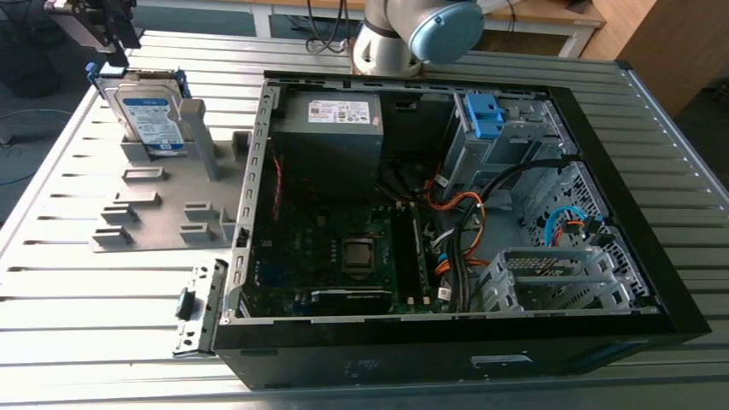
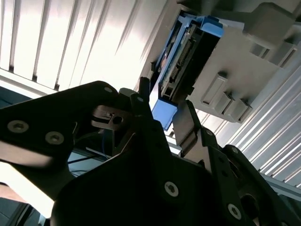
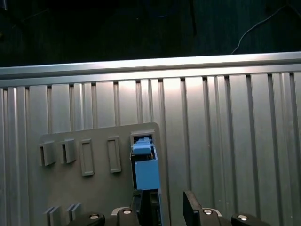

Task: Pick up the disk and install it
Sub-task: 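Pick up the disk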

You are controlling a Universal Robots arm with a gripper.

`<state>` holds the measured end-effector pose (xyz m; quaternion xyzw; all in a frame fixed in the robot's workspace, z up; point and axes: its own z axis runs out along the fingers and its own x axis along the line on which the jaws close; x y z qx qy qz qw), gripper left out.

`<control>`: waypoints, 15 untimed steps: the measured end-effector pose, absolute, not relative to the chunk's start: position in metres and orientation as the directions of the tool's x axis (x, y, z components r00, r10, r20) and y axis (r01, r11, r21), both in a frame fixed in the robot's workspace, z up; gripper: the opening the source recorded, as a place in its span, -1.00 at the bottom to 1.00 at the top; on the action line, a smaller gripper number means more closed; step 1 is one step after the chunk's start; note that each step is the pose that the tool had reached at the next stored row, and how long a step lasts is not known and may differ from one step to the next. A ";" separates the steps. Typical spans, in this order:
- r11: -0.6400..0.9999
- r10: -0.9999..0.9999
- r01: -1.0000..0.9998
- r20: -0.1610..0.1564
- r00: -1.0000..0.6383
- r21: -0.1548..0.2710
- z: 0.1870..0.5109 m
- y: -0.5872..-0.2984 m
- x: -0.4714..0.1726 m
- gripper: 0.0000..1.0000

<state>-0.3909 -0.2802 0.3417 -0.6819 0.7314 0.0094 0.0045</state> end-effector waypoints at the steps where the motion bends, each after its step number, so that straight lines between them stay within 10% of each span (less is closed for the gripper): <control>1: 0.063 -0.998 -0.998 -0.013 -0.063 0.007 0.342 -0.280 -0.391 -0.06; 15: -0.061 -0.998 -0.998 0.029 0.062 0.006 0.339 -0.280 -0.393 -0.06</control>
